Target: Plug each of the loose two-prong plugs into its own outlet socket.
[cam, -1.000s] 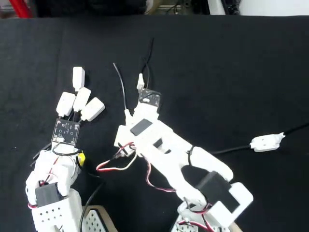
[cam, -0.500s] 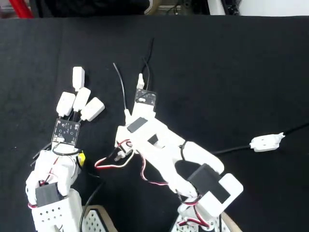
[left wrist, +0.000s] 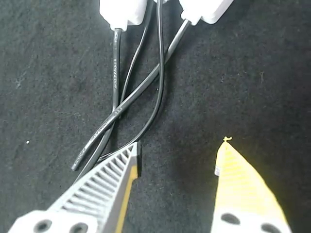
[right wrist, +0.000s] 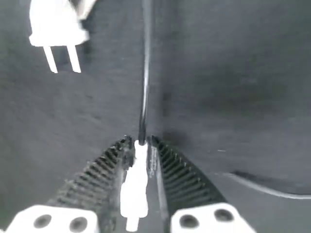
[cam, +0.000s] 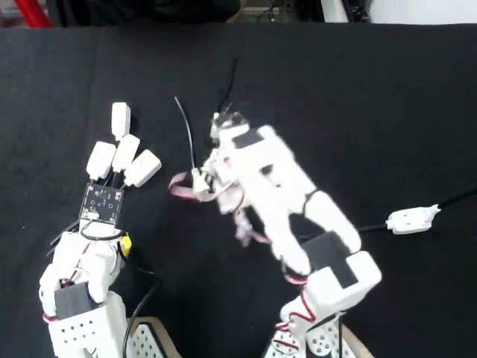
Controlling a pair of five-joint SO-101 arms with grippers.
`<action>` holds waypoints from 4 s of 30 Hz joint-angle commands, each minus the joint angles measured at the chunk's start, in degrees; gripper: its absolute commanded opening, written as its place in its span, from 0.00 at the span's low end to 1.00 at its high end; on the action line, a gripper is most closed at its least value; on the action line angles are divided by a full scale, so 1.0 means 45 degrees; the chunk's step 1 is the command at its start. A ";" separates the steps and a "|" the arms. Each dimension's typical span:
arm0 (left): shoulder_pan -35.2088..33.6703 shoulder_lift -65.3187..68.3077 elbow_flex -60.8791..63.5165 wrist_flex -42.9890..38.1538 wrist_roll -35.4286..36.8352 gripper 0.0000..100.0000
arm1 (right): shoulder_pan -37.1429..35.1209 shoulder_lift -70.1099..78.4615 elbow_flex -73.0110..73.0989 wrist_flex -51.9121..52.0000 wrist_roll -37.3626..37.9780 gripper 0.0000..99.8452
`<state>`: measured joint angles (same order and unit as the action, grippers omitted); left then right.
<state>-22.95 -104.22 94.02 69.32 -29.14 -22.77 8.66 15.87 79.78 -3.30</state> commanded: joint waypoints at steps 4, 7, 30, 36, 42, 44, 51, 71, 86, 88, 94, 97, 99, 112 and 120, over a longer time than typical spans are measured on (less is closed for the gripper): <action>-0.0166 -0.0039 -0.0068 0.0000 -0.0137 0.26 | 0.1270 0.0068 -0.0889 0.0410 0.4552 0.01; -0.0166 -0.0039 -0.0068 0.0020 -0.0137 0.26 | 0.1211 0.0537 -0.0615 0.0430 0.5587 0.01; -0.0166 -0.0039 0.0205 -0.0020 -0.0176 0.26 | 0.1231 0.4308 -0.3136 0.3868 0.4103 0.12; -0.0166 -0.0039 0.0205 -0.0020 -0.0176 0.26 | 0.1250 0.5245 -0.3116 0.3868 0.4181 0.12; -0.0166 -0.0039 0.0205 -0.0020 -0.0176 0.26 | 0.1700 0.4737 -0.3389 0.4669 0.4513 0.12; -0.0166 -0.0039 0.0205 -0.0020 -0.0176 0.26 | 0.1915 0.4386 -0.3370 0.4708 0.4493 0.12; -0.0166 -0.0039 0.0205 -0.0020 -0.0176 0.26 | 0.1895 0.4269 -0.2315 0.4200 0.4376 0.12; -0.0166 -0.0039 0.0205 -0.0020 -0.0176 0.26 | 0.0586 0.4288 -0.1162 0.1602 0.3360 0.06; -0.0166 -0.0039 0.0205 0.0000 -0.0176 0.26 | 0.0156 0.3585 -0.1104 0.1563 0.2051 0.01; -0.0166 -0.0039 0.0205 0.0000 -0.0176 0.26 | 0.0137 0.2803 -0.1084 0.1602 0.2051 0.01; -0.0166 -0.0039 0.0205 0.0000 -0.0176 0.26 | 0.0117 -0.0694 0.0166 0.2501 0.2305 0.01; -0.0166 -0.0039 0.0205 0.0000 -0.0176 0.26 | 0.0117 -0.2901 0.1182 0.2481 0.2774 0.01; -0.0166 -0.0039 0.0205 0.0000 -0.0176 0.26 | 0.0117 -0.4464 0.1651 0.2188 0.2774 0.01; -0.0166 -0.0039 0.0205 0.0020 -0.0176 0.26 | -0.2833 -1.0833 0.5128 -0.2579 0.1035 0.01; -0.0166 -0.0039 0.0205 0.0020 -0.0176 0.26 | -0.2813 -1.0911 0.5070 -0.1465 0.1016 0.01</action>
<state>-22.95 -104.22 95.25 69.32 -29.67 -34.73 -38.90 39.69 70.37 1.45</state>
